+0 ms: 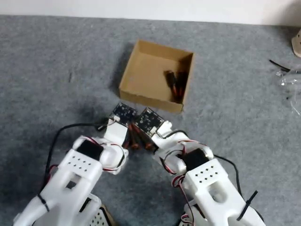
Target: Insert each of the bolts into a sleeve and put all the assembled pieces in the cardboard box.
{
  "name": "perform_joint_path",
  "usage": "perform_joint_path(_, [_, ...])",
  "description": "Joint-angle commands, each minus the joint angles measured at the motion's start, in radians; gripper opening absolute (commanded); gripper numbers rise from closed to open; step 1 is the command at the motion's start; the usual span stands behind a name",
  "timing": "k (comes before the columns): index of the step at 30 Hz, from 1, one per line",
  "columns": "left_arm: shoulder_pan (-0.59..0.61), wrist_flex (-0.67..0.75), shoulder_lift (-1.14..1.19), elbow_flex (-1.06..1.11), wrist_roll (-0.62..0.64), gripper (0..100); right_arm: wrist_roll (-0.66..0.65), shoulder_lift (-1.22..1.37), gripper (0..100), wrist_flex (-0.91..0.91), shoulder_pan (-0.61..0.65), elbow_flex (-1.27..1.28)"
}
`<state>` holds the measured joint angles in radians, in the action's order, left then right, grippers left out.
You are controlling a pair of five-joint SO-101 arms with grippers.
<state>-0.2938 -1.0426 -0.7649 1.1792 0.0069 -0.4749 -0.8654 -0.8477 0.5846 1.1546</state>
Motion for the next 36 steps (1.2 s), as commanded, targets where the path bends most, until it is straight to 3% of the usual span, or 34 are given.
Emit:
perform_joint_path(1, [-0.013,0.071,0.119,-0.012,-0.005,16,0.011,-0.027,0.5,0.044,-0.010,-0.007])
perform_joint_path(12, [-0.010,0.117,0.518,-0.194,-0.002,16,0.009,-0.027,0.5,0.147,-0.012,0.071])
perform_joint_path(15, [-0.010,0.117,0.524,-0.197,0.000,14,0.009,-0.027,0.5,0.147,-0.015,0.073])
perform_joint_path(19, [-0.010,0.115,0.529,-0.194,-0.002,0,0.009,-0.027,0.5,0.147,-0.015,0.074])
perform_joint_path(25, [-0.004,0.072,0.521,-0.176,0.000,1,0.009,-0.027,0.5,0.148,-0.015,0.076])
perform_joint_path(31, [0.094,0.041,0.521,-0.231,-0.008,0,0.009,-0.027,0.5,0.150,-0.015,0.076])
perform_joint_path(36, [0.157,-0.126,0.521,-0.357,-0.204,0,0.009,-0.027,0.5,0.150,-0.016,0.076])
